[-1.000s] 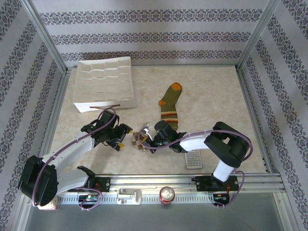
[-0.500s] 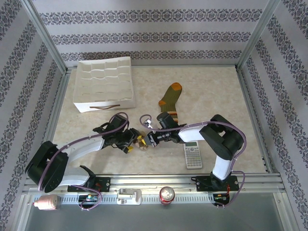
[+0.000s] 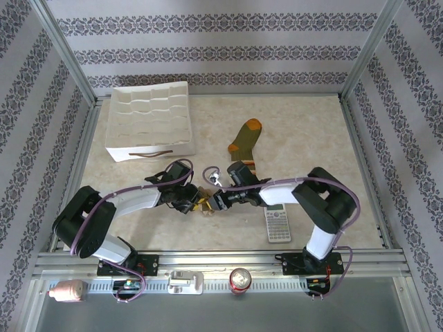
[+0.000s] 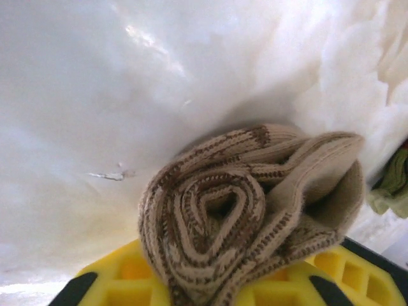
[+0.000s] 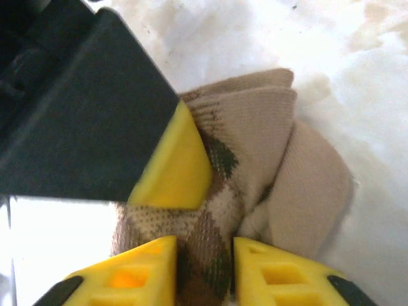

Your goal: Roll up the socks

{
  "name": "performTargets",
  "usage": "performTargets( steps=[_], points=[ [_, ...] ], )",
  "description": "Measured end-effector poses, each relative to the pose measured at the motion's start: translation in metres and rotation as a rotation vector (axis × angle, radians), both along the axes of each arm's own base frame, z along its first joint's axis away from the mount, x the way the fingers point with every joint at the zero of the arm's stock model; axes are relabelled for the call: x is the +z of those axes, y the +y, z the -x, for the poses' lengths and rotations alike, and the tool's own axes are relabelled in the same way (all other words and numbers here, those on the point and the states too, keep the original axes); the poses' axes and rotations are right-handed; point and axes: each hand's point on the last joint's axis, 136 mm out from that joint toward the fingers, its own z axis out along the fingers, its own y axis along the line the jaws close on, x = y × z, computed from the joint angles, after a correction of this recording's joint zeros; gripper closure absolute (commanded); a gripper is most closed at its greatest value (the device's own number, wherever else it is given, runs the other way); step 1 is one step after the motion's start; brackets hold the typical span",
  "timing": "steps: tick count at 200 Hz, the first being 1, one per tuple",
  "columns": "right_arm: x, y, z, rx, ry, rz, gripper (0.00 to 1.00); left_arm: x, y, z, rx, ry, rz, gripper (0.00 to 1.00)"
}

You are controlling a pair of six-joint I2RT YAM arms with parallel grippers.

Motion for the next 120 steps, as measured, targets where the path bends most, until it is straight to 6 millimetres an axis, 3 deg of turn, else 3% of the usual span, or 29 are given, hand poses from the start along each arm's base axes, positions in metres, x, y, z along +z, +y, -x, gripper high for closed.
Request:
performTargets(
  steps=[16,45,77,120],
  points=[
    [0.009,-0.008,0.012,0.001,-0.154,0.059,0.40,0.001,0.001,0.002,0.004,0.010,-0.003,0.96],
    [0.024,-0.005,0.048,0.108,-0.405,0.132,0.36,0.002,0.011,0.015,0.010,0.064,-0.044,0.96],
    [0.020,0.006,0.052,0.152,-0.558,0.226,0.35,0.003,0.020,0.029,0.014,0.119,-0.072,0.96],
    [0.017,0.032,0.043,0.164,-0.626,0.272,0.35,0.003,0.022,0.029,0.031,0.159,-0.054,0.95]
  ],
)
